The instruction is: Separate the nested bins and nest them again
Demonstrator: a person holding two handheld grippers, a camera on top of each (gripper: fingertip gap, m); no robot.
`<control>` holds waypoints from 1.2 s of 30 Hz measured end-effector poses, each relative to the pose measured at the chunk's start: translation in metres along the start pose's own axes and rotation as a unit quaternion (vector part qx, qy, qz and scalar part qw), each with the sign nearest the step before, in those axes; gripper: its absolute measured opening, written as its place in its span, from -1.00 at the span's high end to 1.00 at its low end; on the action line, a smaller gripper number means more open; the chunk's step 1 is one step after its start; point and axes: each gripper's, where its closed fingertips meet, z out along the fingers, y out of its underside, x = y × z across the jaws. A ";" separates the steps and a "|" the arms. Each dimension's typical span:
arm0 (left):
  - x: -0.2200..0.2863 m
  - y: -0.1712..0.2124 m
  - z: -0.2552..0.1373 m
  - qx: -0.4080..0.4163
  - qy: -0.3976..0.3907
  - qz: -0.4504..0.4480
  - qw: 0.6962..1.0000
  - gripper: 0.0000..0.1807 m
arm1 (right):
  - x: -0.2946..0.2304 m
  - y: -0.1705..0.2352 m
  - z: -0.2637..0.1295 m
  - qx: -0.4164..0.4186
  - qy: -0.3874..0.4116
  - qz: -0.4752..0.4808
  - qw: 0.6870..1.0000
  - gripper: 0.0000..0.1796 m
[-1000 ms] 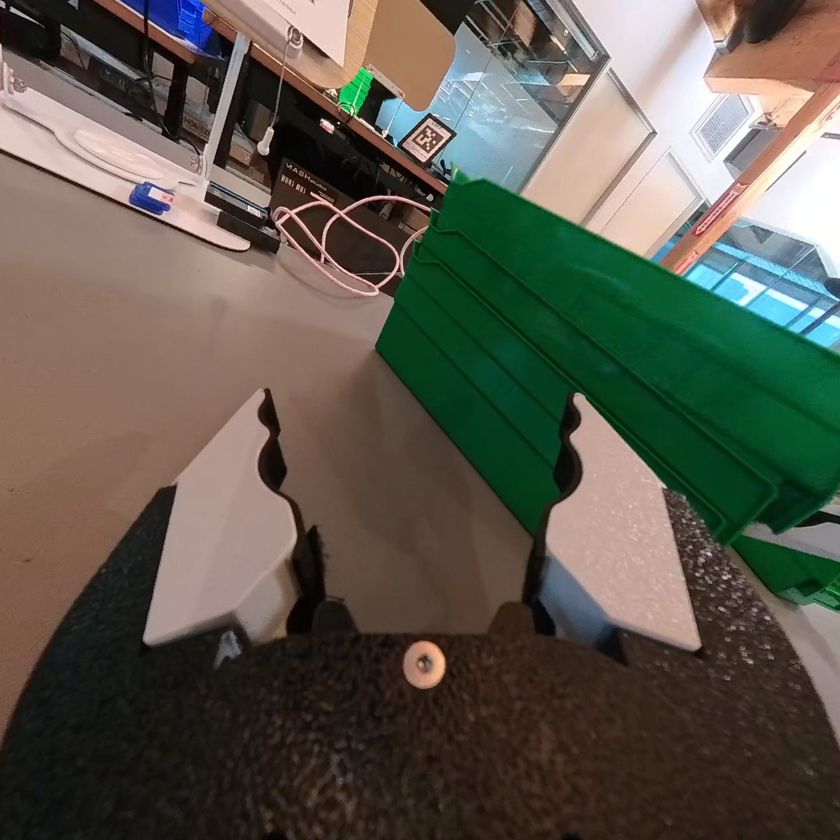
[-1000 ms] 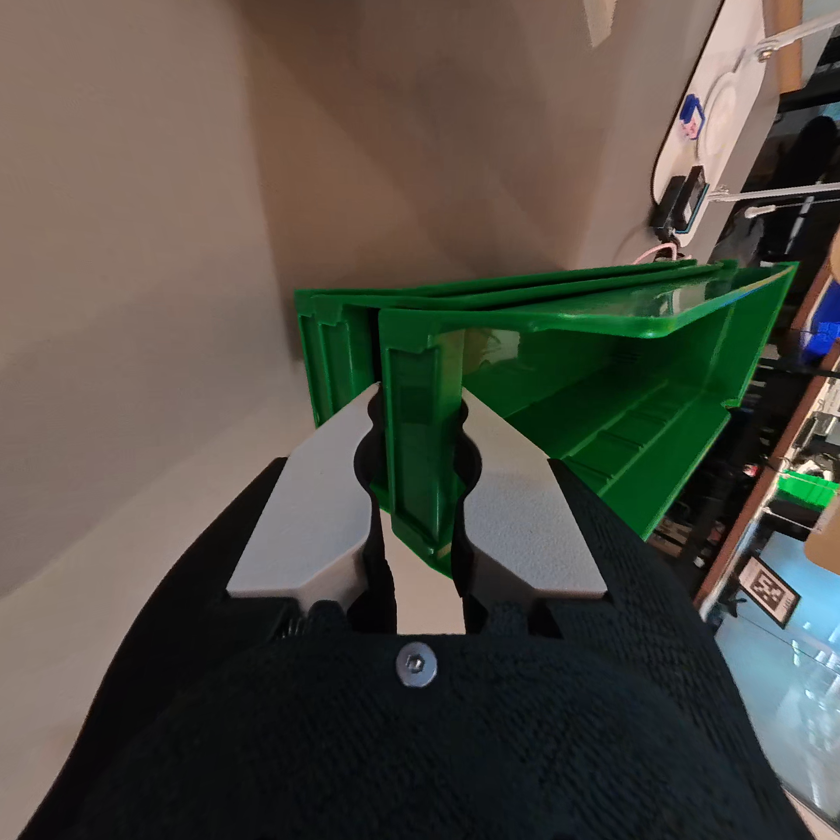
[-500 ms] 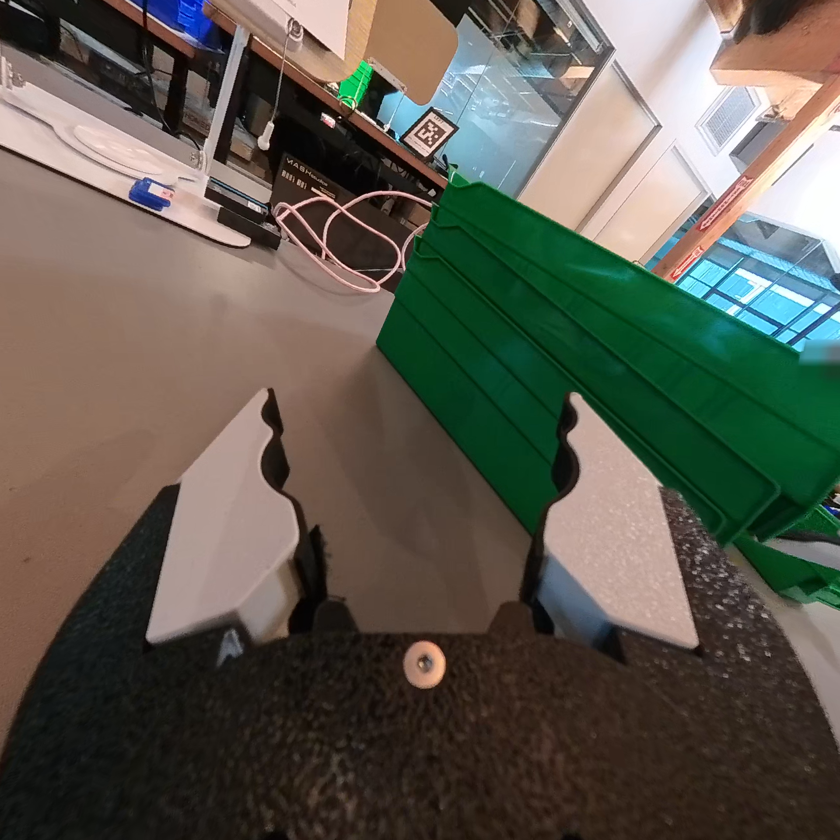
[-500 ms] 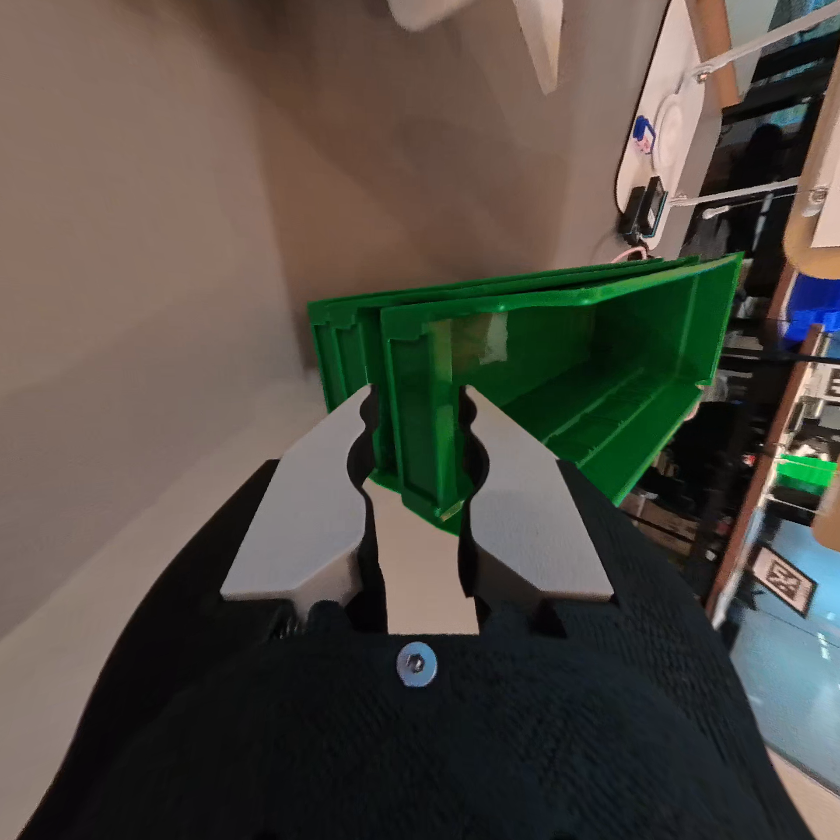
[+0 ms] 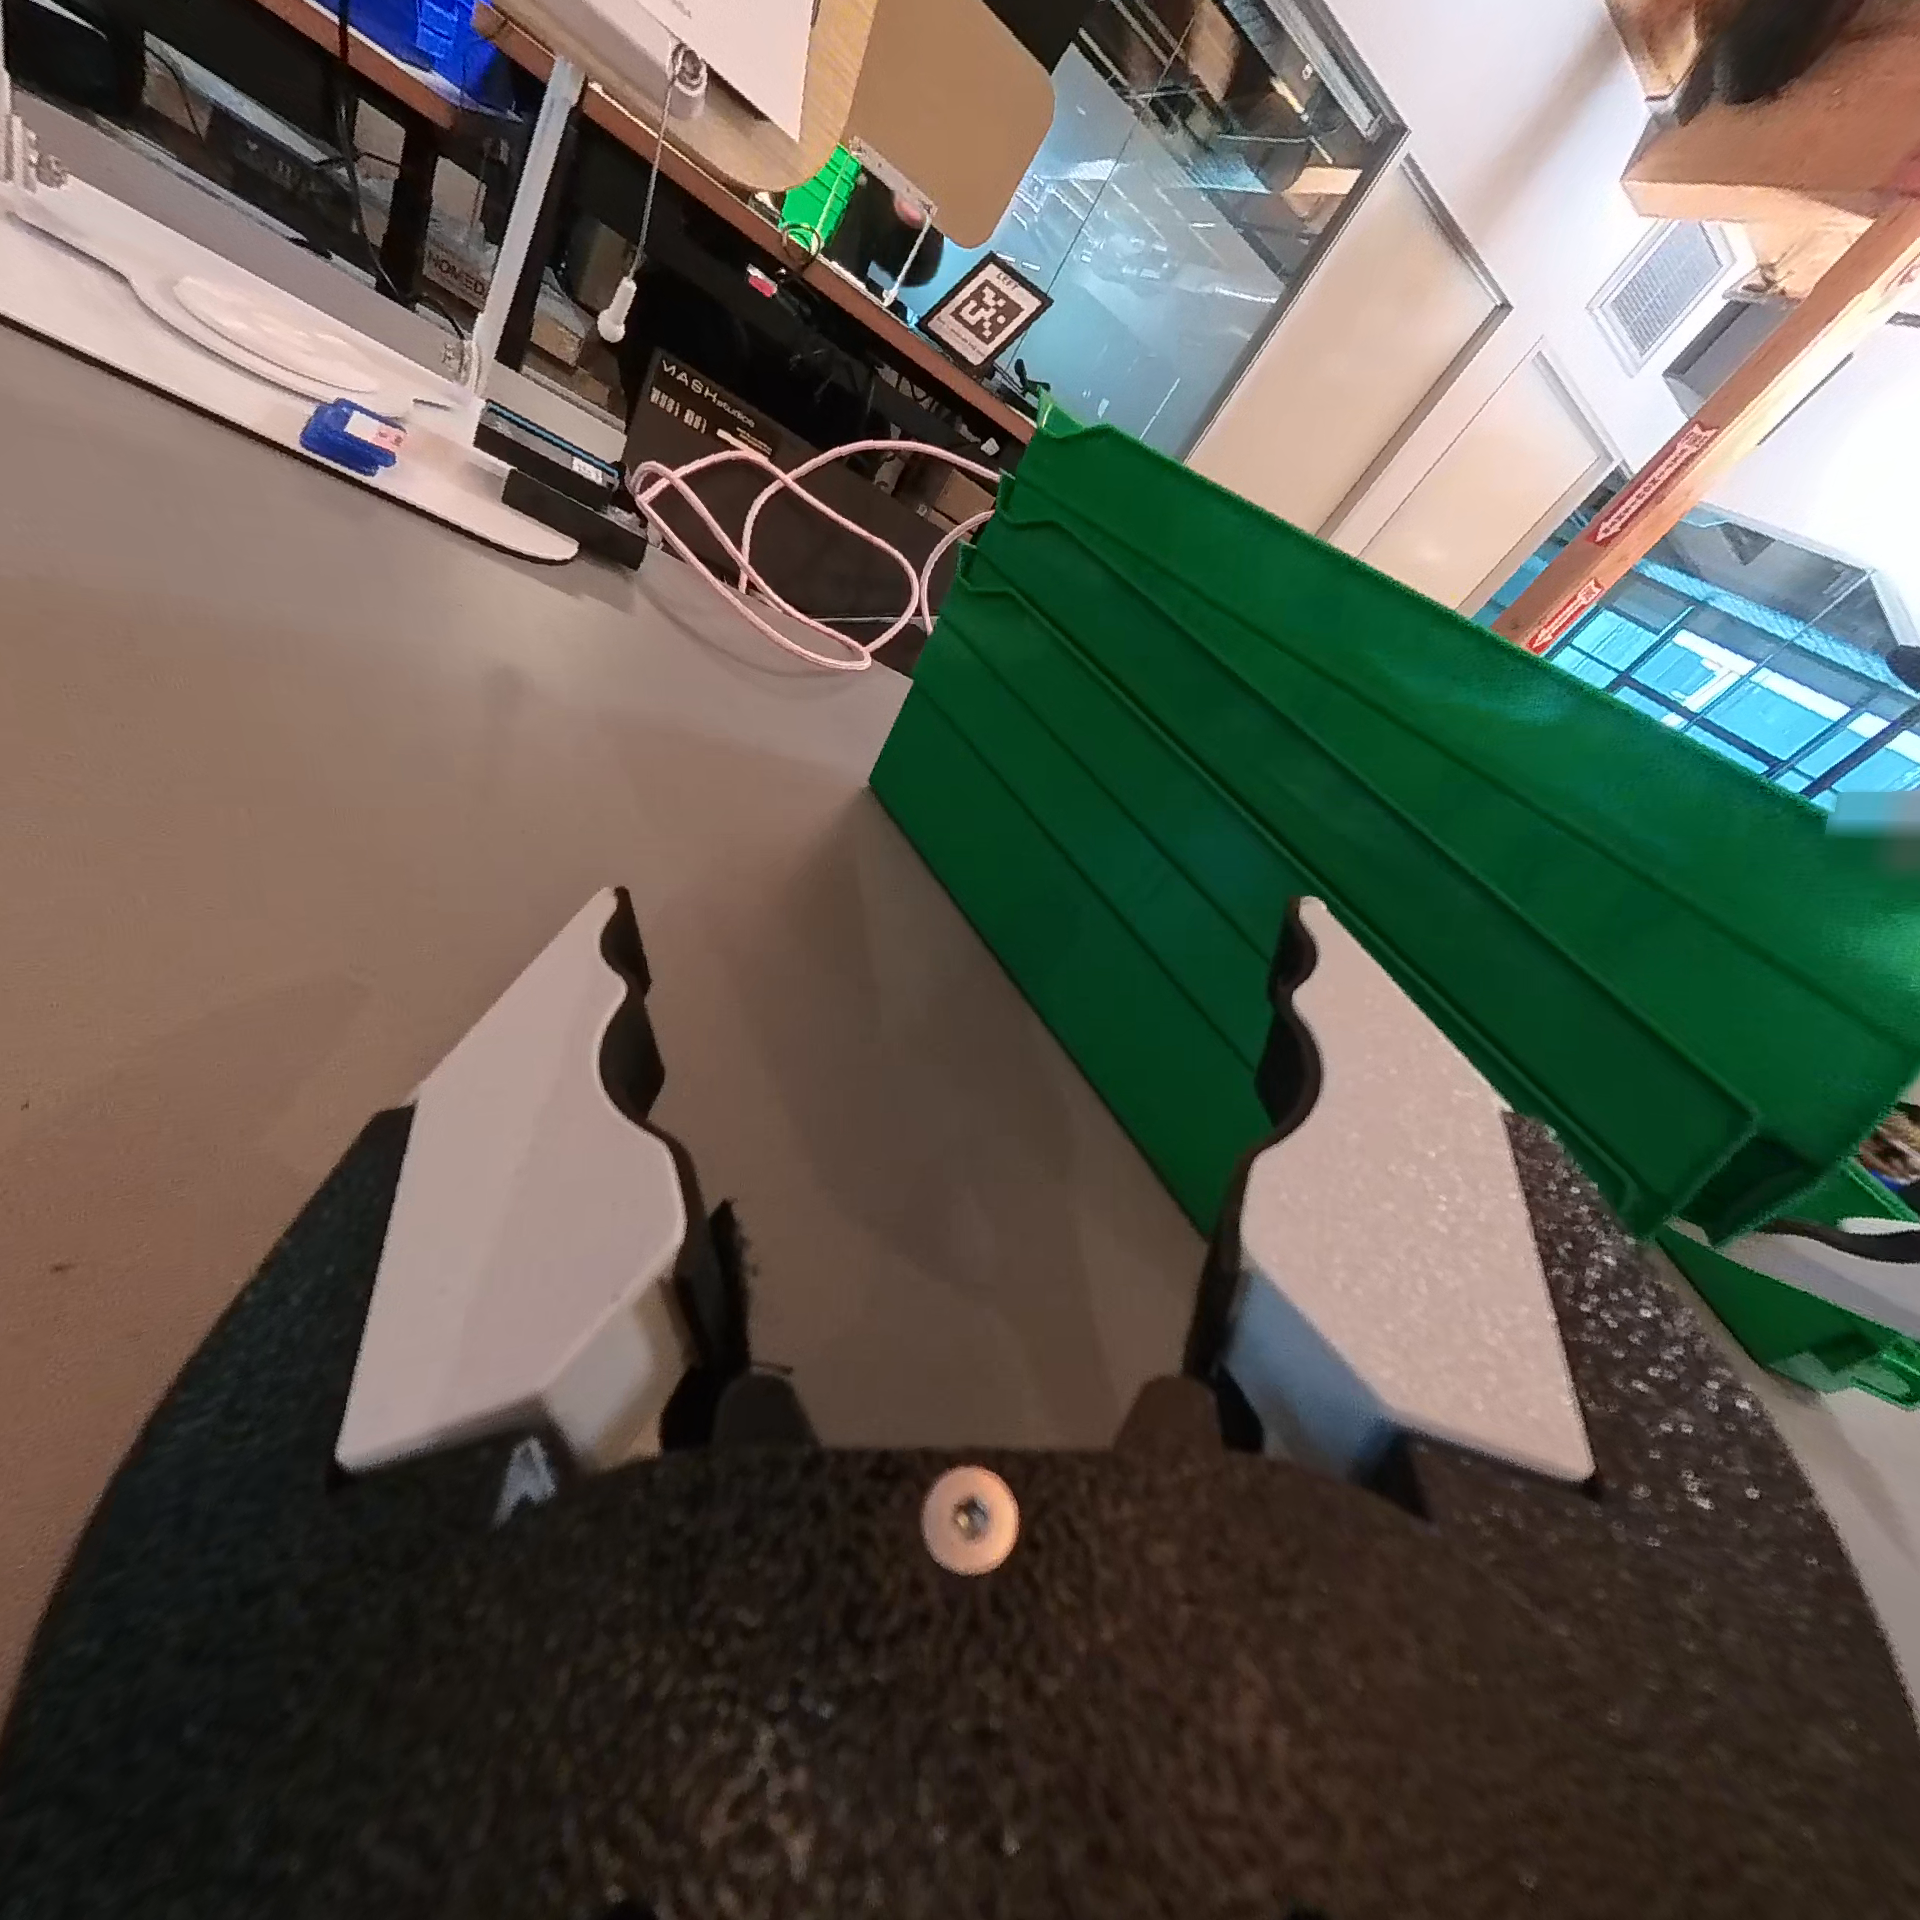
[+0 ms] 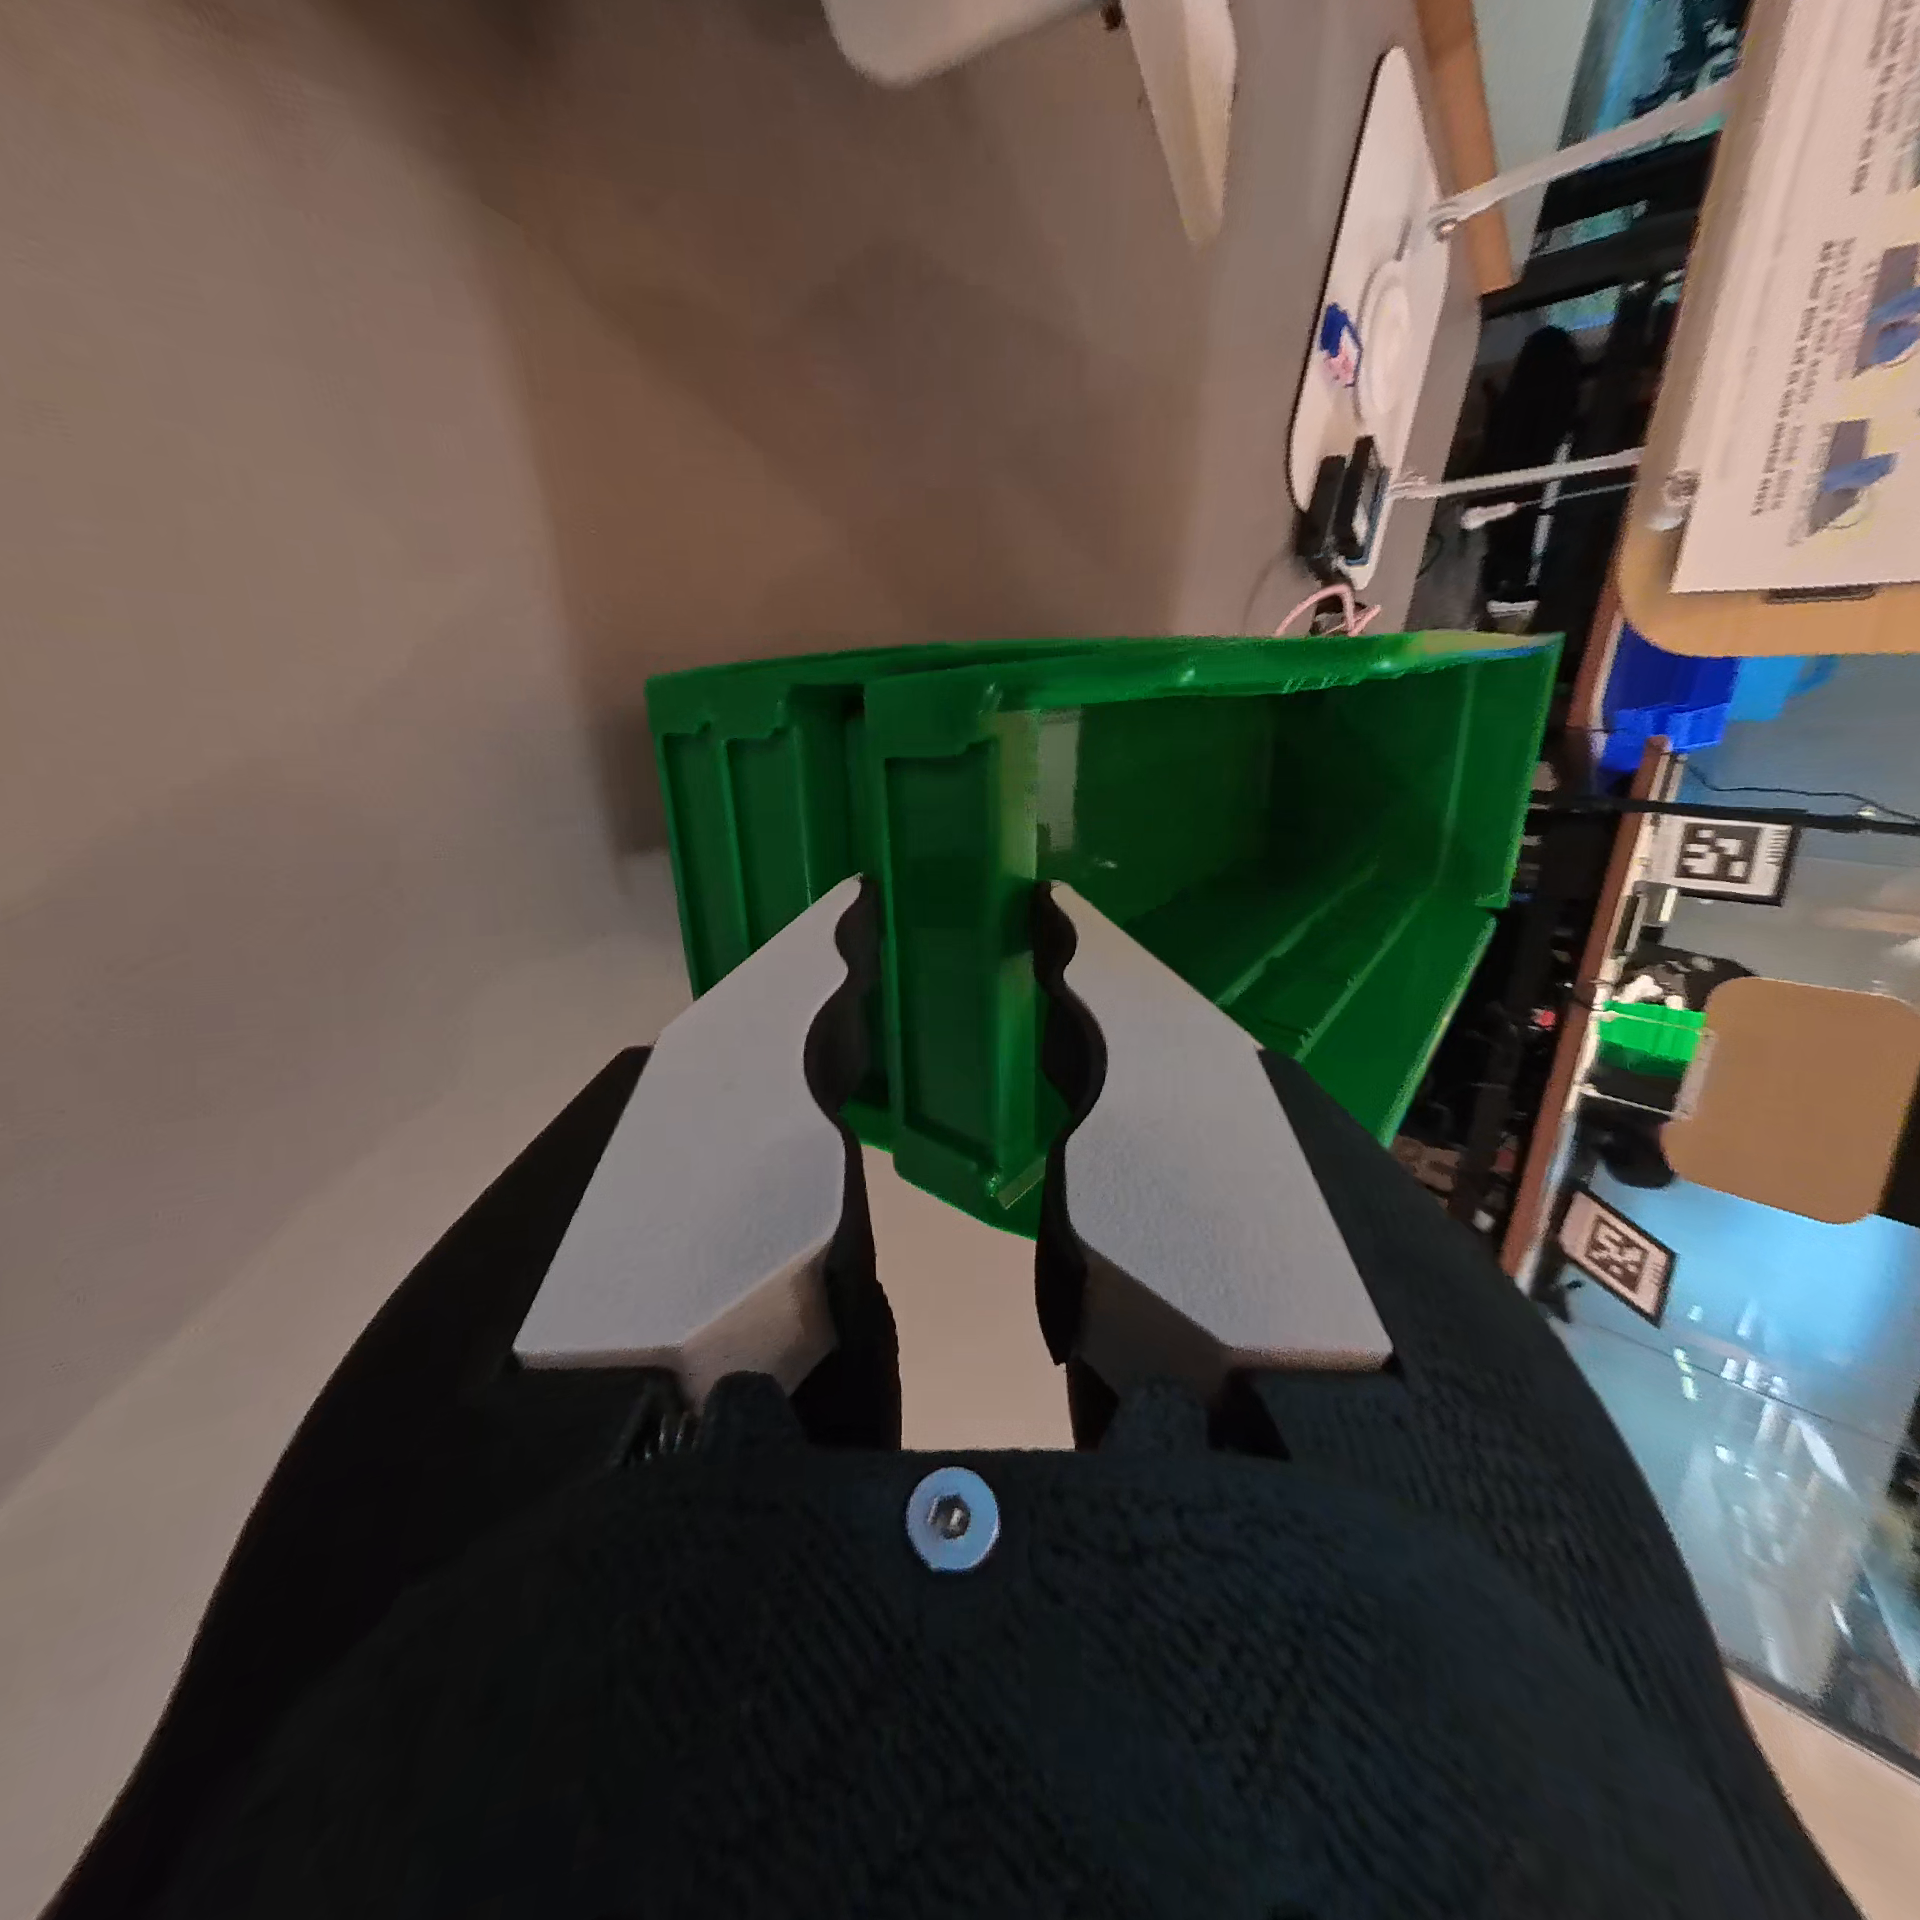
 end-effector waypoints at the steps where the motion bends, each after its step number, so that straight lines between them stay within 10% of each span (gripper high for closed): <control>1: 0.000 0.000 0.000 0.000 0.000 0.000 1.000 -0.30 | 0.001 -0.002 0.001 0.003 0.011 -0.003 1.000 0.69; 15: 0.001 0.001 0.000 -0.002 0.002 0.001 1.000 -0.30 | -0.011 -0.003 0.013 0.004 -0.010 0.071 0.997 0.68; 22: 0.004 0.001 0.000 -0.001 0.010 0.001 1.000 -0.31 | -0.003 0.002 -0.043 0.072 0.022 0.166 0.983 0.20; 31: 0.003 0.000 -0.001 0.004 0.015 -0.017 1.000 -0.30 | -0.042 0.201 -0.154 -0.093 0.187 0.221 0.953 0.16; 36: 0.003 0.000 -0.001 0.004 0.014 -0.016 1.000 -0.31 | -0.108 0.304 -0.194 -0.200 0.129 0.336 0.911 0.16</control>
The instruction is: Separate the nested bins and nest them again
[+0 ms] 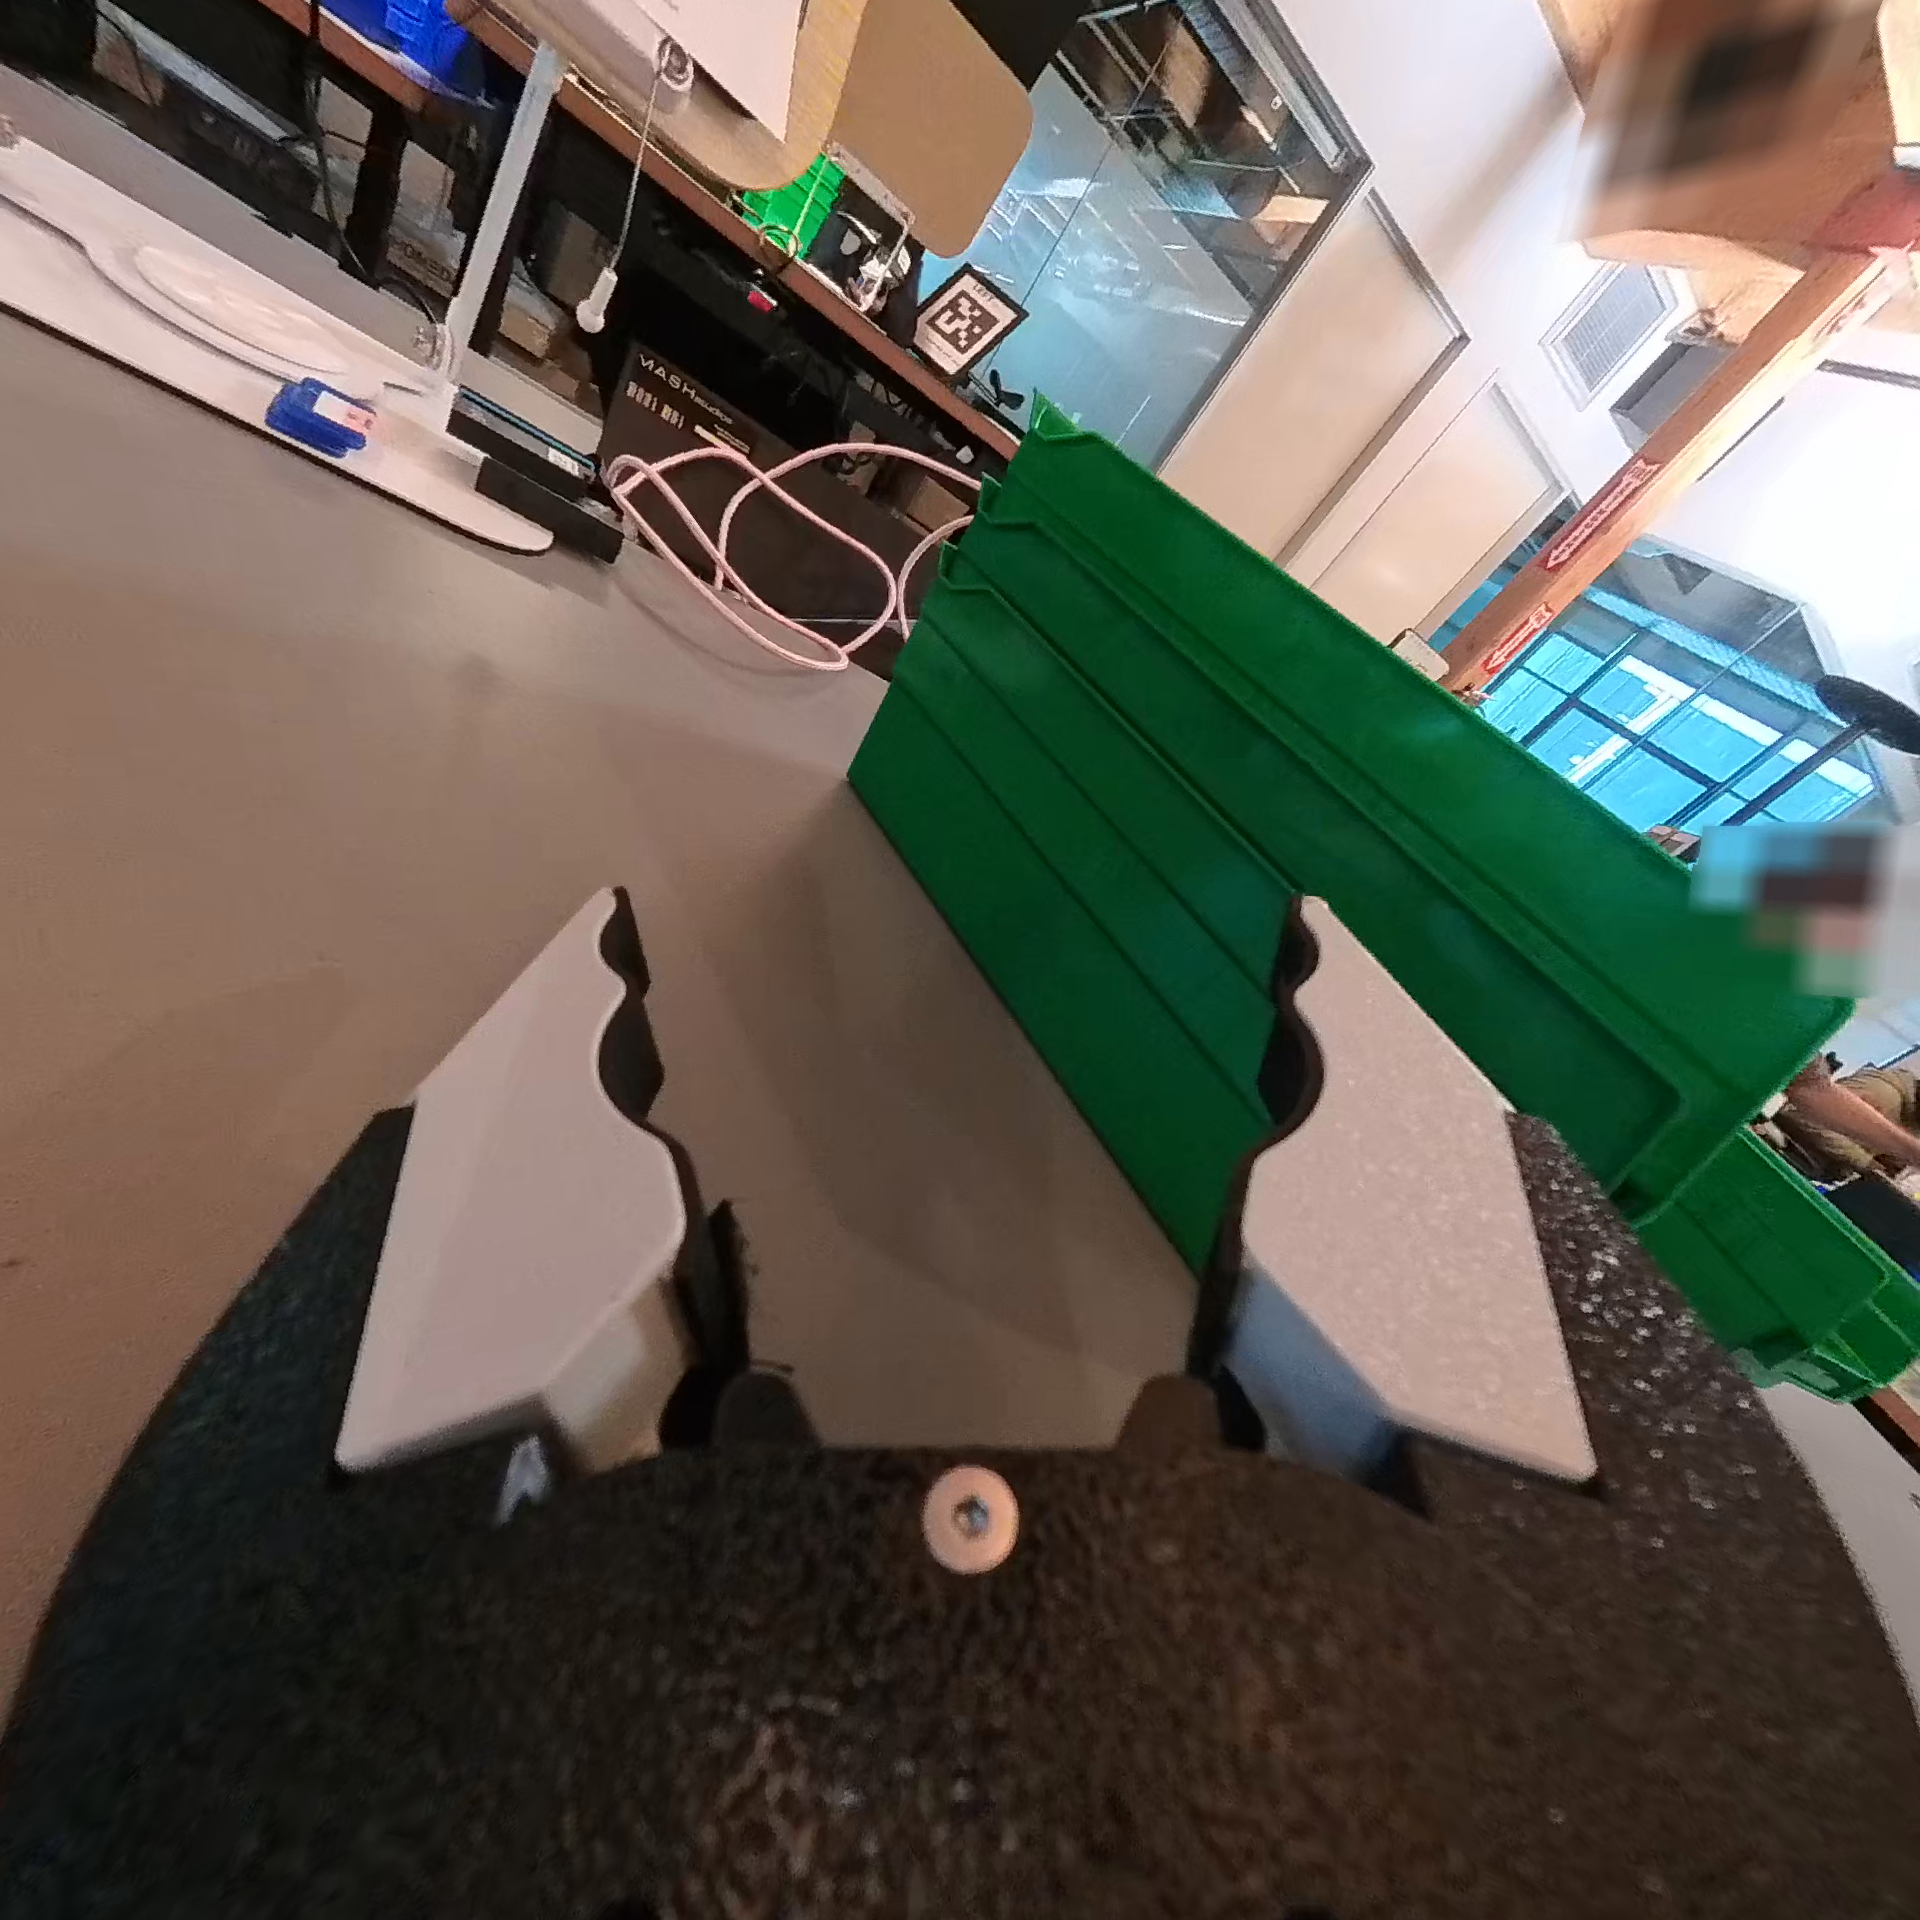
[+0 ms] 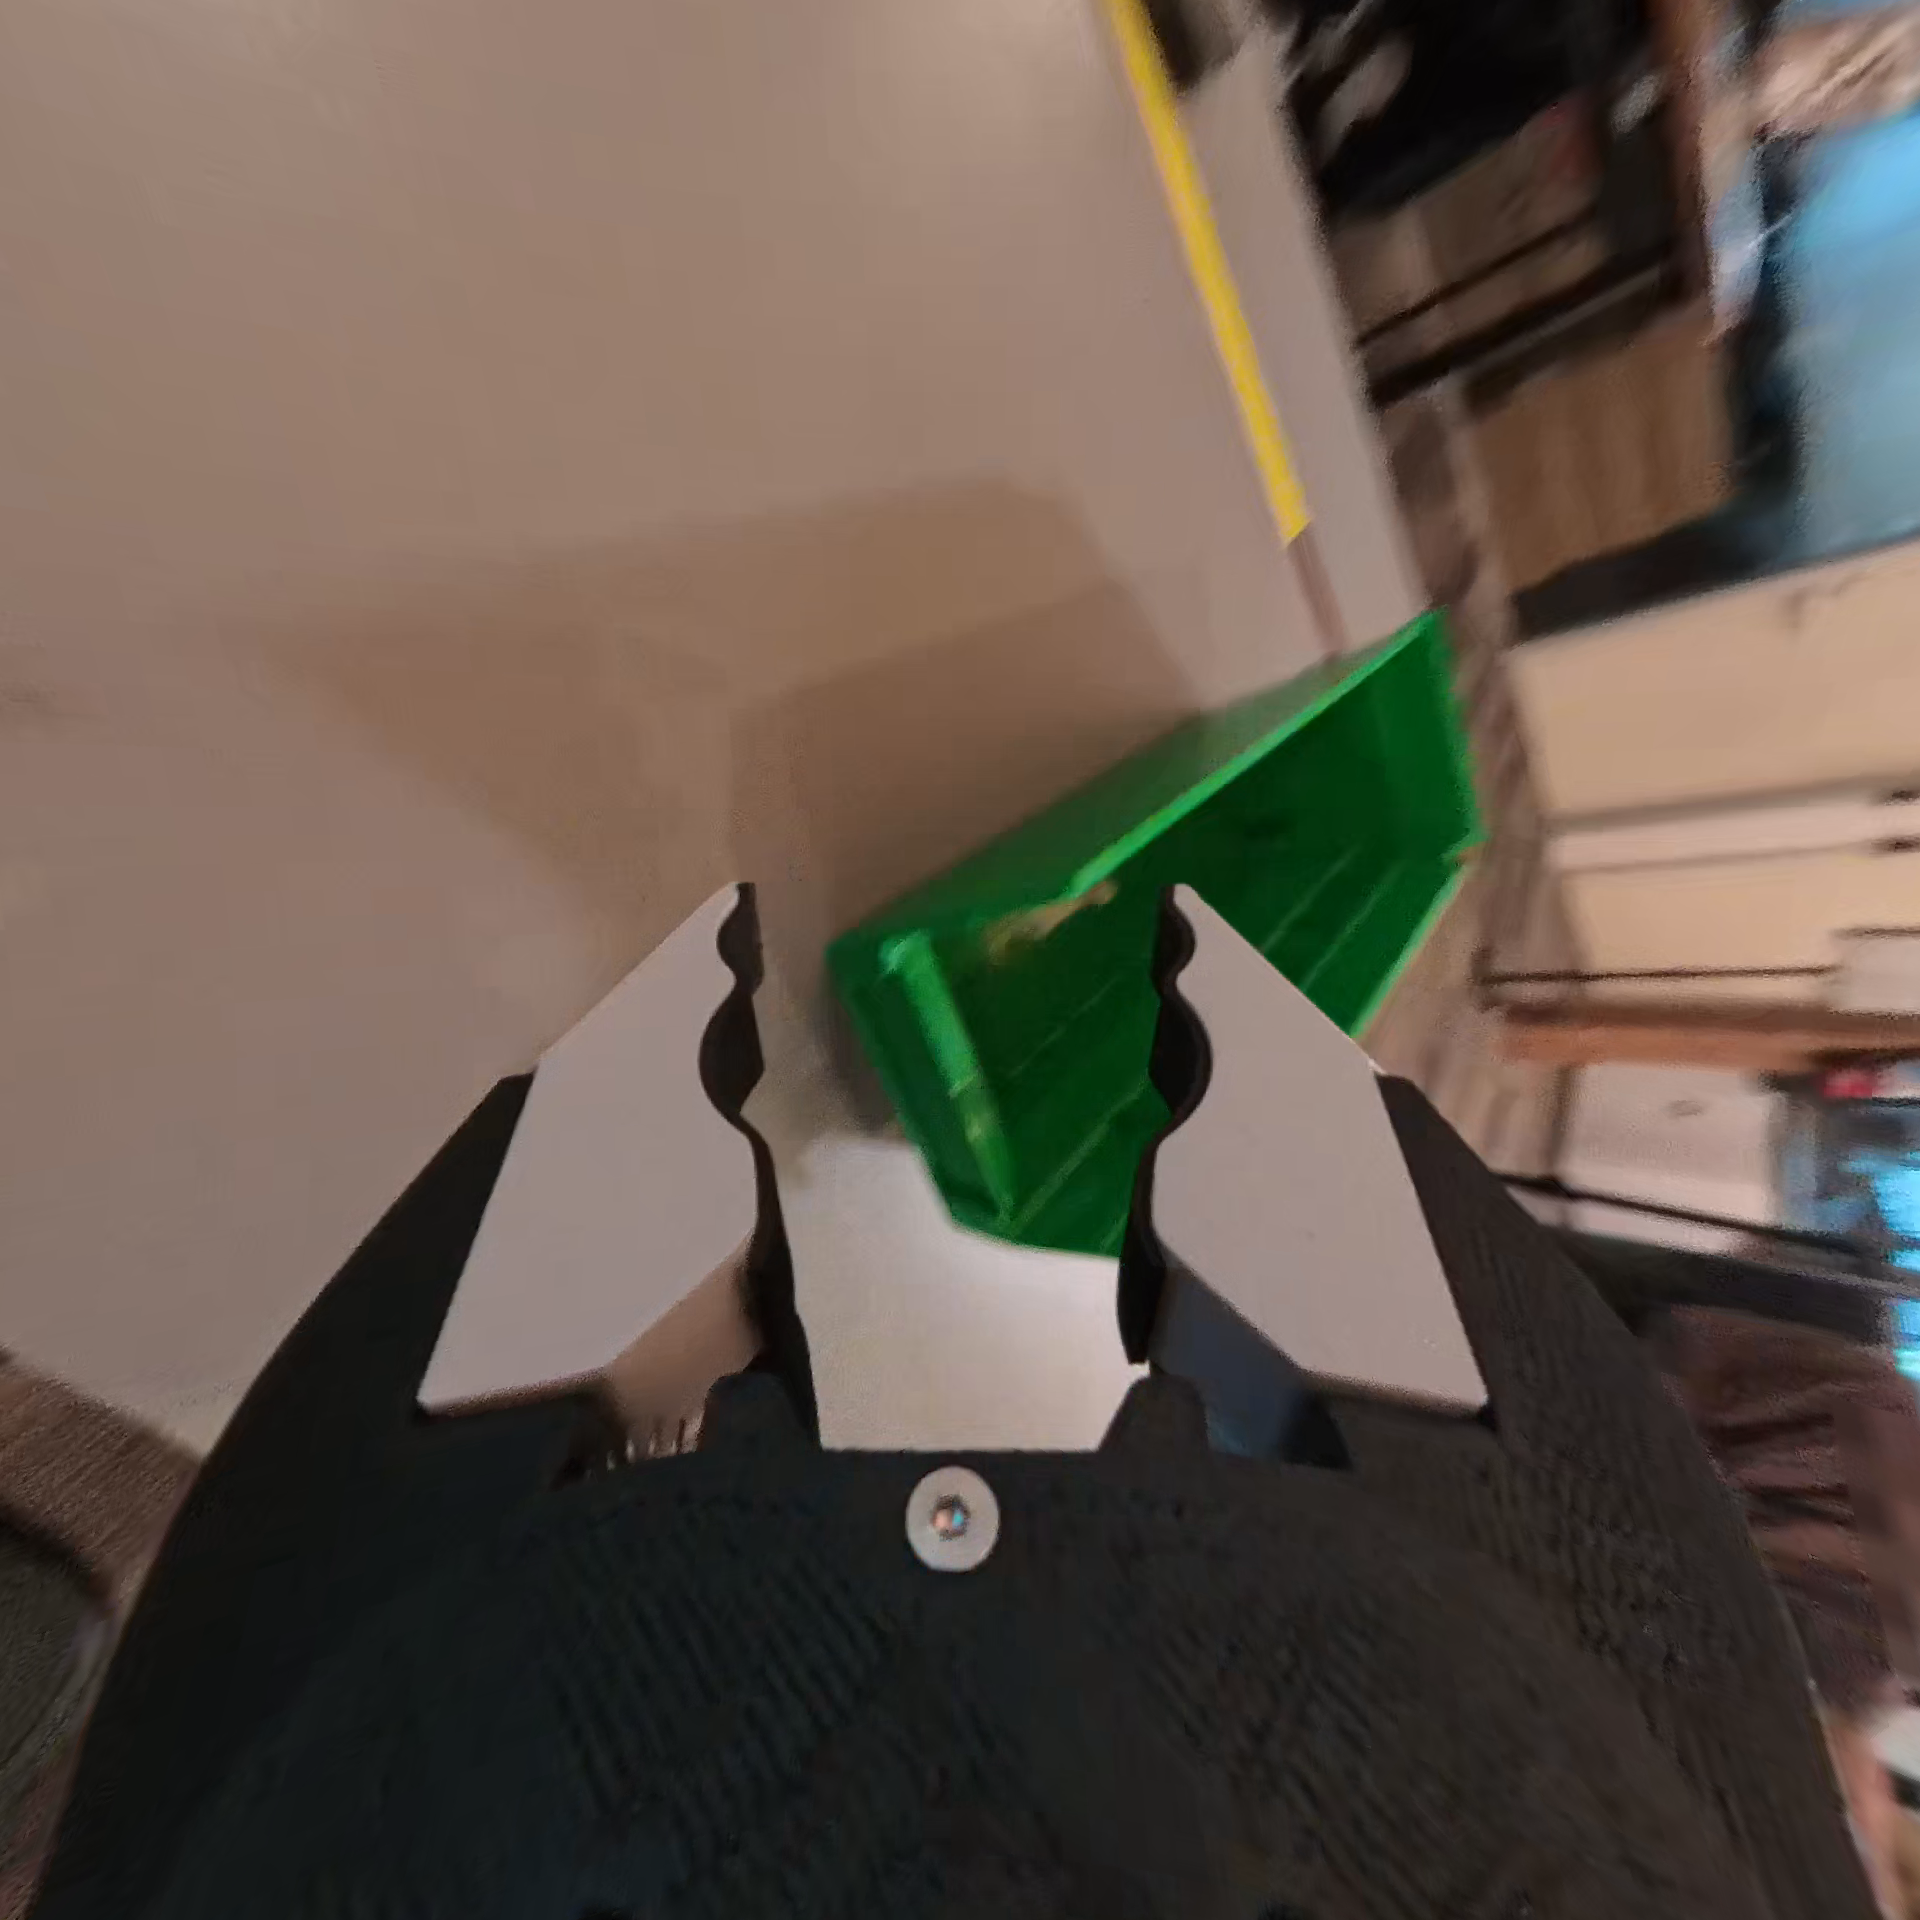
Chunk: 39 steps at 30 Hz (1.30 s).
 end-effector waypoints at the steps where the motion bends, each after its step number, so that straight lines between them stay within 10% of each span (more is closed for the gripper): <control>1: 0.001 0.001 0.000 -0.001 0.001 0.000 1.000 -0.30 | -0.006 0.016 0.005 -0.020 -0.032 0.017 0.999 0.16; 15: 0.001 0.001 0.000 -0.003 0.011 -0.013 1.000 -0.31 | -0.028 0.081 0.055 -0.194 -0.186 -0.032 0.963 0.73; 26: 0.000 0.002 0.001 -0.005 0.010 -0.018 1.000 -0.30 | -0.032 -0.111 0.006 -0.045 -0.146 -0.178 0.972 0.74; 39: 0.001 0.003 0.001 -0.008 0.015 -0.018 1.000 -0.30 | -0.102 -0.341 -0.023 0.151 -0.199 -0.342 0.906 0.74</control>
